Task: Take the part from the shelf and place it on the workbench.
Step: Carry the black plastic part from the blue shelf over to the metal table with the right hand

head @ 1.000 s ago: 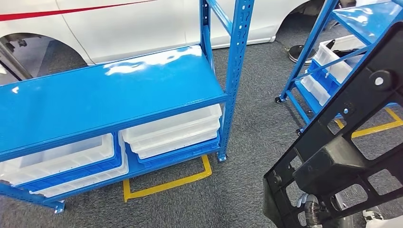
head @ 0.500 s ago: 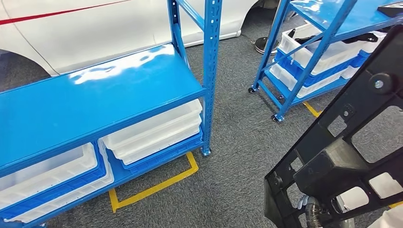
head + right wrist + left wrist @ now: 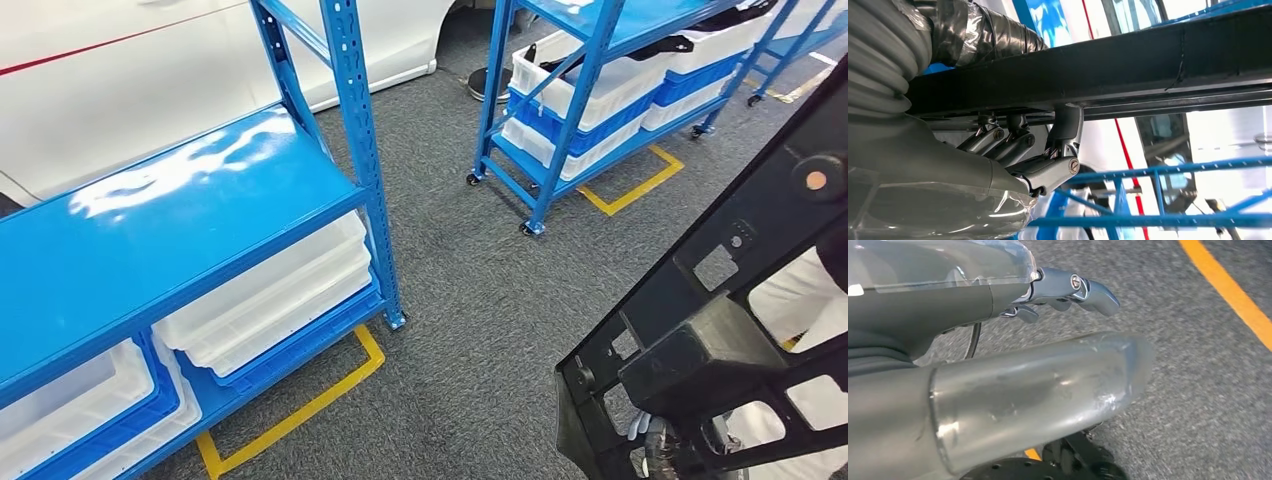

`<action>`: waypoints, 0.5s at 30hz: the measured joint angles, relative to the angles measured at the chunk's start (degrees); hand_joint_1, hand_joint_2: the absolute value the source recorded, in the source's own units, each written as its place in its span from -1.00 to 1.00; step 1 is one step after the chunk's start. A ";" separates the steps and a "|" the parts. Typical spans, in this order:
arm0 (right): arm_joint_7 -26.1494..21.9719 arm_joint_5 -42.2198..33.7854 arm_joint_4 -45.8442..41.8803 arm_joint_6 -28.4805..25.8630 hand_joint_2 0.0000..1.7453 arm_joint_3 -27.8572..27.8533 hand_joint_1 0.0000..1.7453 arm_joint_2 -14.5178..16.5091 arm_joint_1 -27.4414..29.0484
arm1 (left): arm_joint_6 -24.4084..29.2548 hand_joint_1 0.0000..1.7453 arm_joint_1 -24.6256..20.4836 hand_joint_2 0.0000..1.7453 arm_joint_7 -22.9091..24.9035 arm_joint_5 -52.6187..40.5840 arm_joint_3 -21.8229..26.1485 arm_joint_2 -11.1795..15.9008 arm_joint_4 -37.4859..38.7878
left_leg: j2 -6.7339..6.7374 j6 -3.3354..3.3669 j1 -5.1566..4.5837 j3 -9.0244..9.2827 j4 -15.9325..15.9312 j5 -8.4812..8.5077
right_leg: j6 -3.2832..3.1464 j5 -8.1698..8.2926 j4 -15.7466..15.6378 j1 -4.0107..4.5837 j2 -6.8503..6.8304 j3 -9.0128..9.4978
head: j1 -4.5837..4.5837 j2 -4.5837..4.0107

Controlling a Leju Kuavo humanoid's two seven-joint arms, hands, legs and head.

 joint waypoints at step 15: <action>-1.77 1.86 0.17 0.23 1.00 -0.32 1.00 0.00 -0.29 | 0.52 -1.00 -0.25 -1.00 0.06 0.12 0.97 0.26 0.71 | 7.05 1.86 -0.29 1.51 -5.41 1.77 | 2.75 -2.03 4.68 -0.34 -6.56 -1.43 | 0.38 0.00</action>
